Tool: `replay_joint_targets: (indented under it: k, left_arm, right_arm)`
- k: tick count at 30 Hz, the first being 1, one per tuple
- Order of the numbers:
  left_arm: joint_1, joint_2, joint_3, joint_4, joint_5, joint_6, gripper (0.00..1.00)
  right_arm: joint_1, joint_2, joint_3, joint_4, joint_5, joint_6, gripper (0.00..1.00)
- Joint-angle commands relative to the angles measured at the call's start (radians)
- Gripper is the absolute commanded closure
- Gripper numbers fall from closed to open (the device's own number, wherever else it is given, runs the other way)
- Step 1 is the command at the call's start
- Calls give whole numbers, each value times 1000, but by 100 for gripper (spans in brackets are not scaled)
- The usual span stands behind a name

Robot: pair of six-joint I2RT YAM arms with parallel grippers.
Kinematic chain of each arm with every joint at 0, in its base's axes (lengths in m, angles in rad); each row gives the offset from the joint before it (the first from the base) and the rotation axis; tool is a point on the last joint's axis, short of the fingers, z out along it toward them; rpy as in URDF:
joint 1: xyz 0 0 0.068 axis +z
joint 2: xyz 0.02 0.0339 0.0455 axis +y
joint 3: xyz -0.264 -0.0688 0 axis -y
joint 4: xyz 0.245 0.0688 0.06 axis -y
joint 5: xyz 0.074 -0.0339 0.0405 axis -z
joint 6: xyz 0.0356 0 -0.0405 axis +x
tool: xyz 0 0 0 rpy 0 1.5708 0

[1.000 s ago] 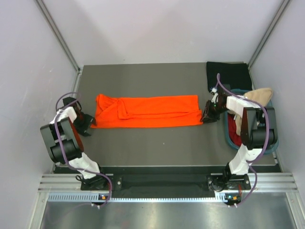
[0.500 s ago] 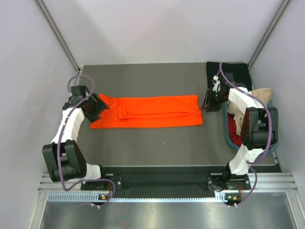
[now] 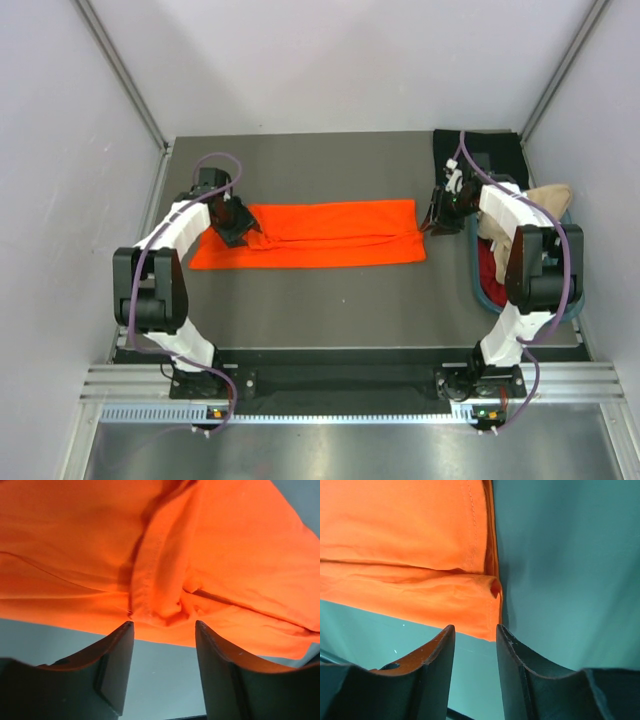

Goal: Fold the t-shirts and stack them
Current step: Fold the tshirt

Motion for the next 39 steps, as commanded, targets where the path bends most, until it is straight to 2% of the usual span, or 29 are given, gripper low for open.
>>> replay_joint_targets:
  k: [1,5,11,25,28,35,39]
  left_arm:
    - [-37,29,42,20,-30,-43,44]
    - [-48,65,68,-18,-77,-64,45]
    - [-54,4,58,-71,-252,-79,43]
    - [-54,106,70,-26,-181,-84,47]
    - [-54,119,84,-18,-143,-79,57]
    - [-62,125,108,31,-85,-73,93]
    - [-66,135,108,99,-1,-81,99]
  right_arm:
    - [4,-53,21,8,-23,-22,61]
    - [6,-58,25,5,-26,-22,61]
    - [6,-62,19,9,-32,-26,61]
    - [6,-64,16,12,-43,-25,61]
    - [3,-64,15,14,-40,-25,61]
    - [4,-58,25,12,-40,-23,61]
    - [4,-44,28,14,-43,-20,61]
